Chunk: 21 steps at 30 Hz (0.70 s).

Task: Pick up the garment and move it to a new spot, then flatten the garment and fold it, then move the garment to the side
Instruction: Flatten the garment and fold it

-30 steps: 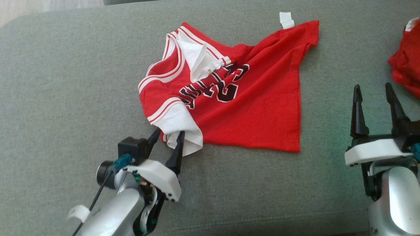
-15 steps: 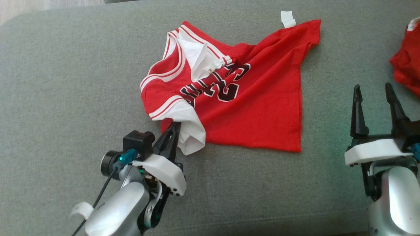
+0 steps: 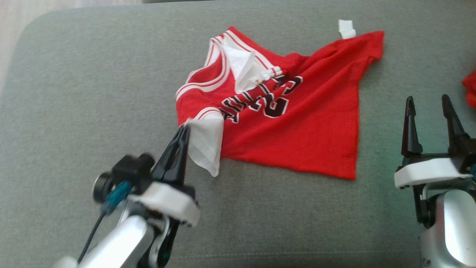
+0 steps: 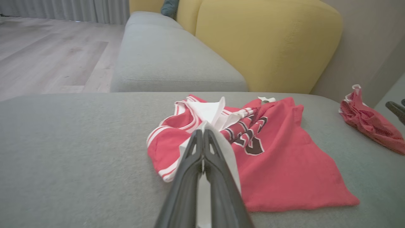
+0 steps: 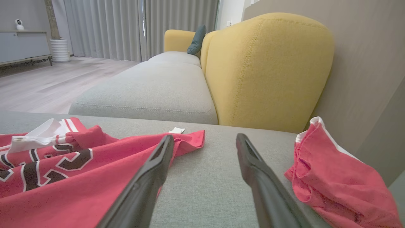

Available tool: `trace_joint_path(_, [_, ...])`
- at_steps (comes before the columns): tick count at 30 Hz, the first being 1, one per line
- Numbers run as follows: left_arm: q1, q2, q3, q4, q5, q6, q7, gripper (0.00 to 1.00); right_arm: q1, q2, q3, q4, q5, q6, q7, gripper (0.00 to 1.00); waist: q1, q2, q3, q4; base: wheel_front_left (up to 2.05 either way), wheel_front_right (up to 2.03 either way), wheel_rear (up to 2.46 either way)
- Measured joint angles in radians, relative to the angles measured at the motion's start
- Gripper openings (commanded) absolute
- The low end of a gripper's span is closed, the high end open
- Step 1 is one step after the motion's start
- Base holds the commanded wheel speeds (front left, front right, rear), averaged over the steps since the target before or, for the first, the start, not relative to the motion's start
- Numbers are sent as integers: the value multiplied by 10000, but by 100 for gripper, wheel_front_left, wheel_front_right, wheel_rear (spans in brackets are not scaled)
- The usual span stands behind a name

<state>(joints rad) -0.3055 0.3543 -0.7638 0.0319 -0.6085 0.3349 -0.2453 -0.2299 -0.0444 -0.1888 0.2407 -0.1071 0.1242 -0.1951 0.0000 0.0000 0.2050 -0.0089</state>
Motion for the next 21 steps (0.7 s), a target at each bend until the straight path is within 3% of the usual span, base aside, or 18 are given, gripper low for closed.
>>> trace_joint_path(6, [1028, 642, 397, -1005, -107, 700, 199, 0, 0, 0, 77, 0, 2, 0, 0, 100, 0, 0, -44, 378, 0, 0, 0])
trace_joint_path(10, [1421, 704, 890, -451, -803, 874, 328, 0, -3, 2, 184, 33, 4, 0, 0, 100, 0, 0, -20, 450, 0, 0, 0])
trace_joint_path(16, [1606, 652, 1429, 1670, -1511, 838, 324, 0, -11, 2, 313, 150, 31, 0, 0, 100, 0, 0, 66, 250, 0, 0, 0])
trace_joint_path(21, [1533, 364, 1685, 2748, -1616, 510, 182, 0, -9, 0, 270, 161, 31, 0, 15, 100, 0, 0, 123, 111, 0, 0, 0])
